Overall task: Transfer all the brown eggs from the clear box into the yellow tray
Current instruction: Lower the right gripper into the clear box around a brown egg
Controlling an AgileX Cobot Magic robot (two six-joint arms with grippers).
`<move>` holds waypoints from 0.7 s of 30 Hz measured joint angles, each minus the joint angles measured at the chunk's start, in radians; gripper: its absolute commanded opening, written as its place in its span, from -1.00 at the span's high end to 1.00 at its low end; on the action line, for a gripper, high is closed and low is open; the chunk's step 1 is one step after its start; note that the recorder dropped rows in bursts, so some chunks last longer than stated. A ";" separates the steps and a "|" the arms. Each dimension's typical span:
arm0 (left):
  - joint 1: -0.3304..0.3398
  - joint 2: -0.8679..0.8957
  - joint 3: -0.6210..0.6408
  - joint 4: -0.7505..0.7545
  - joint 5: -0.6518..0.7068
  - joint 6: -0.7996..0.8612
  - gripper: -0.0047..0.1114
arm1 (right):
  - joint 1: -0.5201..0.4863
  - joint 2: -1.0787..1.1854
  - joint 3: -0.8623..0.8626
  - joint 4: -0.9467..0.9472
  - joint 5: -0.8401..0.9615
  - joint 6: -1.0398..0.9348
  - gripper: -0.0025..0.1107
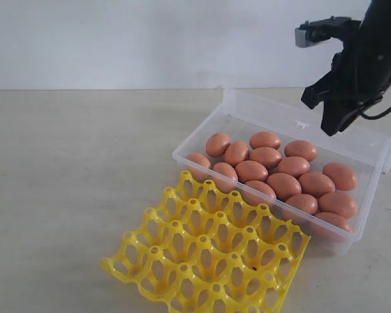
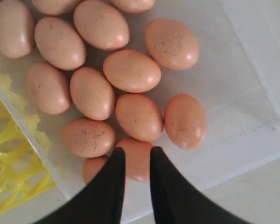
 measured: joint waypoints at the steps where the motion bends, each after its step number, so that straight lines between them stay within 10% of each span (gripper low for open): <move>1: 0.000 0.000 0.000 0.000 0.000 0.000 0.85 | 0.003 0.015 0.000 0.000 0.002 -0.018 0.23; 21: 0.000 0.000 0.000 0.000 -0.002 0.000 0.85 | 0.003 0.206 -0.010 -0.163 -0.146 0.074 0.05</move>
